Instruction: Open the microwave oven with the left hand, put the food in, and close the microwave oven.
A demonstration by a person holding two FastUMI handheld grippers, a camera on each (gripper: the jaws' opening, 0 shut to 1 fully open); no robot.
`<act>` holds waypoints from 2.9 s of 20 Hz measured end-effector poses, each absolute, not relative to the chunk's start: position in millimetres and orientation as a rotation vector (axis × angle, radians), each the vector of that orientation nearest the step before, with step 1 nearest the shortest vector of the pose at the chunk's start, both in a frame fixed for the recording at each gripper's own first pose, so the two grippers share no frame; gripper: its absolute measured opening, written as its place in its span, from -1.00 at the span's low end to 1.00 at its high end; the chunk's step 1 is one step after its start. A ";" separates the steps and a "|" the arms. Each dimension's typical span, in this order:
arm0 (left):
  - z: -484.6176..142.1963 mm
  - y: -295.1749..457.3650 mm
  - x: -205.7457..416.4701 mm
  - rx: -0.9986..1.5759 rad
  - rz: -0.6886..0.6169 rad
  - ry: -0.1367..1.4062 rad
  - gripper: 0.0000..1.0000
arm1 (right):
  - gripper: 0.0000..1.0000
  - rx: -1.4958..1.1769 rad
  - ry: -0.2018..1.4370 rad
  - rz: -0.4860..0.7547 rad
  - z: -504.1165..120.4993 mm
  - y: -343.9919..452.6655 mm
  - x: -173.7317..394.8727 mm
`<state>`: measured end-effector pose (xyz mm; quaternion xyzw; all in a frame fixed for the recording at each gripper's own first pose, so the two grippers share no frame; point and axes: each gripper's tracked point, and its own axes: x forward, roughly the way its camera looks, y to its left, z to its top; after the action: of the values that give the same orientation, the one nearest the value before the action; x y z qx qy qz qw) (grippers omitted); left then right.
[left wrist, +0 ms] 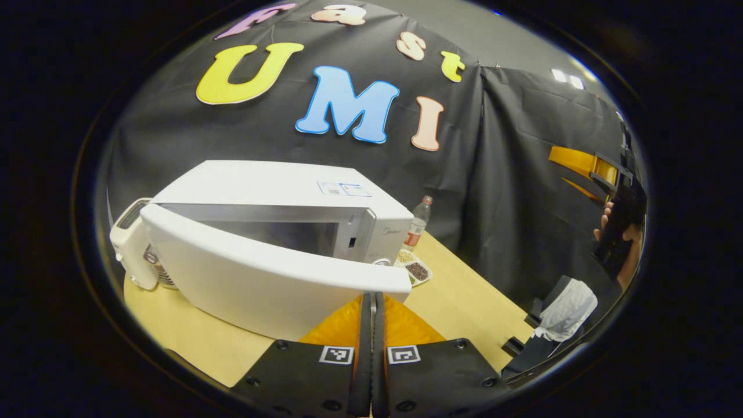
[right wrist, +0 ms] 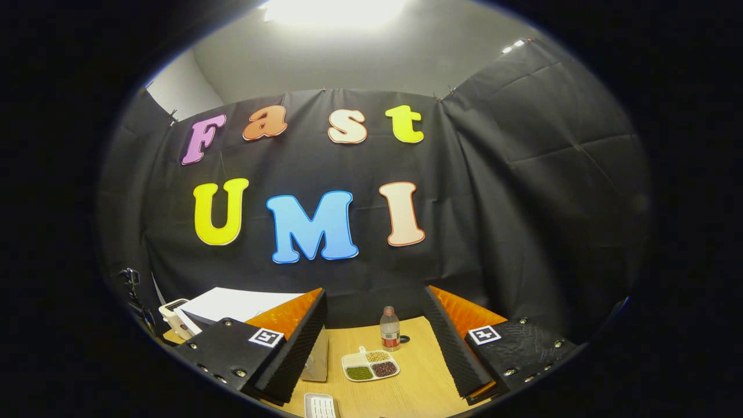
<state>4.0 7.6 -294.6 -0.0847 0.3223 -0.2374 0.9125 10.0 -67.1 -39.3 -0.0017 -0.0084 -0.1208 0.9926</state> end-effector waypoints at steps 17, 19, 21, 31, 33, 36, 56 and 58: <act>-310.6 -19.6 90.8 -0.265 -0.369 0.625 -0.85 | 0.99 -0.025 0.004 -0.272 -44.4 -94.9 26.2; -311.8 -18.9 99.4 -0.276 -0.358 0.625 -0.85 | 0.99 -0.028 0.005 -0.269 -43.2 -95.1 27.9; -312.8 -18.5 105.3 -0.286 -0.350 0.625 -0.85 | 0.99 -0.034 0.003 -0.267 -42.5 -96.6 29.8; -317.7 -15.5 115.3 -0.251 -0.330 0.622 -0.88 | 0.99 -0.023 0.033 -0.248 -55.7 -88.8 46.1; -317.7 -15.2 115.0 -0.250 -0.331 0.621 -0.85 | 0.99 -0.028 0.034 -0.244 -55.2 -87.1 47.9; -317.4 -15.1 117.8 -0.254 -0.328 0.613 -0.88 | 0.99 -0.035 0.031 -0.233 -54.4 -82.3 51.1; -322.7 -14.0 125.7 -0.250 -0.336 0.631 -0.85 | 0.99 -0.061 0.024 -0.184 -45.0 -48.3 45.8; -310.5 -8.0 124.5 -0.238 -0.321 0.611 -0.84 | 0.99 -0.062 0.027 -0.170 -44.0 -40.0 44.8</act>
<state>124.5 -8.0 -310.5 -0.1164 0.2986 -0.1569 0.9342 44.8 -40.0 -44.0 -0.0310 0.0133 -0.0850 0.9958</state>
